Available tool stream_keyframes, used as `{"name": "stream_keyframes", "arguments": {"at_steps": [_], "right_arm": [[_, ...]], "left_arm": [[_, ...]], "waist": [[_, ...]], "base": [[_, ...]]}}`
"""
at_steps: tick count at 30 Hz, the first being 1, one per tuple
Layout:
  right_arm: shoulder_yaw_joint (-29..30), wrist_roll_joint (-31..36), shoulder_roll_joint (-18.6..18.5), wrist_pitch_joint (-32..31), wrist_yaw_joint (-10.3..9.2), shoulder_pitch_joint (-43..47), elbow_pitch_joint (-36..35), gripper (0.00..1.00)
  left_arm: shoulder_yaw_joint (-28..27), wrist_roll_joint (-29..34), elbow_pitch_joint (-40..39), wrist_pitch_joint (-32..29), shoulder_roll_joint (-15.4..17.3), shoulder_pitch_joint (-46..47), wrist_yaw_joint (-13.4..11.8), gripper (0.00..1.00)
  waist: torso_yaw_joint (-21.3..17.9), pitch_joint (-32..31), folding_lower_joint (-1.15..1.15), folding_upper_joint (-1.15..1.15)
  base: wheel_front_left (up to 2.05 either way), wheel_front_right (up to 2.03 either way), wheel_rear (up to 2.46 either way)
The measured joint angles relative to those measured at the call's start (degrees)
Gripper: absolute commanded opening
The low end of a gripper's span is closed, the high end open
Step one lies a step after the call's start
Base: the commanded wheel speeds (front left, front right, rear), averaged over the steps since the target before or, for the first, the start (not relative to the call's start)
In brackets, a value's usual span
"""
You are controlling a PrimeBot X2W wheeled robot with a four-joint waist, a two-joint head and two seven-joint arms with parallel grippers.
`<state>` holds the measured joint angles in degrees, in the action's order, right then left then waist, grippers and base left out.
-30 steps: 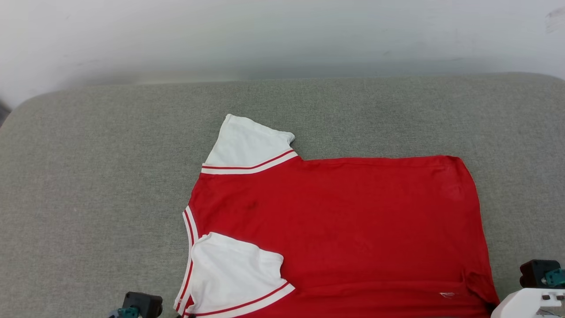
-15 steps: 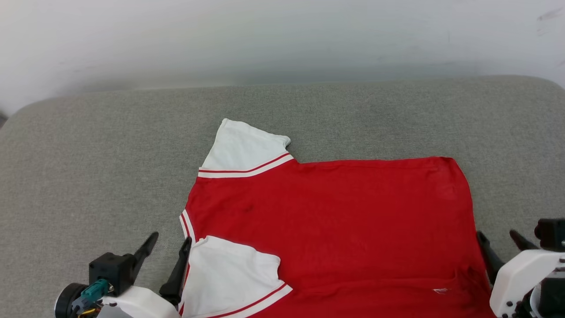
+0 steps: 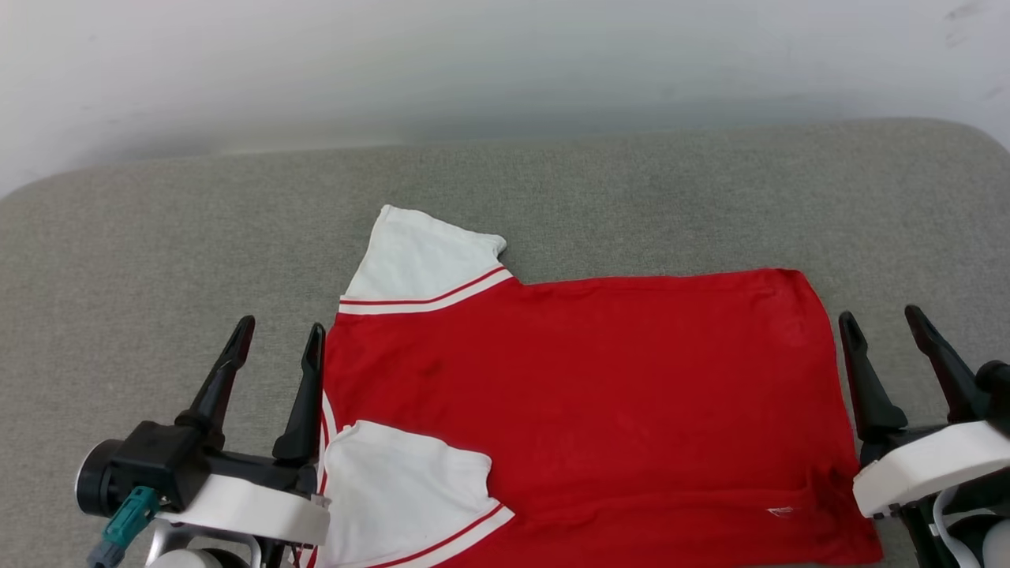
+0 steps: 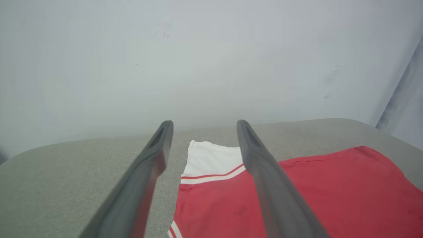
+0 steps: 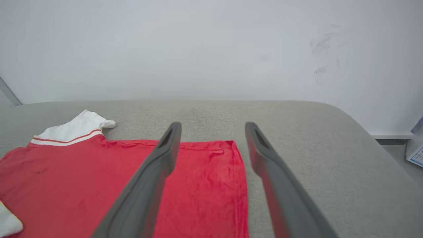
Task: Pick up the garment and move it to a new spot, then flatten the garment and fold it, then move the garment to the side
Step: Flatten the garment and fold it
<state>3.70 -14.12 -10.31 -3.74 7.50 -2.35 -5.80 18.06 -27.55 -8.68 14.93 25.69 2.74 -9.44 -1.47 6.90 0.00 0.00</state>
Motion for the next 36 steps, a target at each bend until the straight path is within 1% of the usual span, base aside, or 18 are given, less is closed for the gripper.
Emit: {"name": "stream_keyframes", "arguments": {"at_steps": [3, 6, 7, 9, 12, 14, 16, 19, 21, 25, 28, 31, 34, 36], "right_arm": [[-1.03, -0.01, -0.1, 2.54, 0.0, -0.88, 0.11, 1.0], [-1.96, 0.0, -0.24, 3.76, 0.0, -1.83, 0.09, 1.0], [-2.25, 0.1, -0.31, 4.04, 0.0, -2.22, -0.01, 1.0], [-2.77, 0.23, -0.42, 4.67, 0.0, -2.97, -0.21, 1.0], [-3.82, 0.58, -0.38, 5.26, 0.0, -4.08, -0.51, 1.0], [-4.43, 0.59, -0.26, 5.57, 0.0, -4.97, -0.64, 1.0], [-4.92, 0.66, 0.02, 6.13, 0.0, -5.7, -0.6, 1.0], [-6.11, 0.89, 0.69, 7.0, 0.0, -6.85, -0.18, 1.0], [-6.8, 1.01, 1.09, 7.46, 0.0, -7.42, 0.44, 1.0], [-8.04, 1.02, 1.88, 8.76, 0.0, -8.45, 1.76, 1.0], [-9.49, 0.99, 2.54, 9.65, 0.0, -9.19, 3.08, 1.0], [-10.71, 0.49, 3.24, 10.47, 0.0, -9.72, 4.47, 1.0], [-11.49, 0.4, 3.63, 11.31, 0.0, -10.35, 5.88, 1.0], [-12.01, 0.38, 3.97, 11.81, 0.0, -10.73, 6.51, 1.0]], "left_arm": [[-1.69, 0.8, 0.26, 0.14, -1.23, -0.01, 2.38, 1.0], [-2.94, 0.77, 1.54, 0.14, -1.2, 1.55, 4.98, 1.0], [-3.15, -0.03, 2.26, 0.12, -0.9, 2.78, 6.08, 1.0], [-3.21, -0.24, 3.32, -1.23, 0.81, 5.75, 8.05, 1.0], [-3.57, -3.03, 5.06, -6.97, 3.26, 11.81, 10.99, 1.0], [-3.26, -3.76, 6.44, -11.98, 5.67, 16.41, 12.84, 1.0], [-2.77, -5.35, 8.22, -17.84, 8.15, 21.63, 14.15, 1.0], [-1.72, -8.76, 11.65, -27.44, 10.61, 28.84, 15.39, 1.0], [-0.82, -10.48, 13.85, -34.67, 12.6, 32.91, 15.83, 1.0], [0.01, -15.03, 17.9, -48.89, 14.97, 39.99, 15.81, 1.0], [0.36, -16.21, 20.37, -57.16, 17.44, 44.55, 15.21, 1.0], [0.8, -16.6, 22.41, -63.13, 19.17, 47.35, 14.35, 1.0], [0.48, -17.62, 24.98, -67.81, 20.15, 49.44, 12.5, 1.0], [0.38, -18.17, 26.4, -70.26, 20.82, 50.02, 11.91, 1.0]], "waist": [[-0.5, 1.0, 0.0, 0.0], [-1.25, 2.39, 0.0, 0.0], [-1.55, 2.98, 0.0, 0.0], [-2.2, 4.28, 0.0, 0.0], [-3.4, 6.62, 0.0, 0.0], [-4.3, 8.36, 0.0, 0.0], [-5.33, 10.15, 0.0, 0.0], [-7.1, 12.72, 0.0, 0.0], [-8.48, 14.23, 0.01, 0.0], [-11.26, 17.02, 0.01, 0.0], [-13.32, 18.96, 0.01, 0.0], [-15.26, 20.78, 0.01, 0.0], [-16.92, 22.48, 0.01, 0.0], [-17.87, 23.48, 0.01, 0.0]], "base": [[0.0, 0.0, 0.0], [0.0, 0.0, 0.0], [0.0, 0.0, 0.0], [0.0, 0.0, 0.0], [0.0, 0.0, 0.0], [0.0, 0.0, 0.0], [0.0, 0.0, 0.0], [0.0, 0.0, 0.0], [0.0, 0.0, 0.0], [0.0, 0.0, 0.0], [0.0, 0.0, 0.0], [0.0, 0.0, 0.0], [0.0, 0.0, 0.0], [0.0, 0.0, 0.0]]}}
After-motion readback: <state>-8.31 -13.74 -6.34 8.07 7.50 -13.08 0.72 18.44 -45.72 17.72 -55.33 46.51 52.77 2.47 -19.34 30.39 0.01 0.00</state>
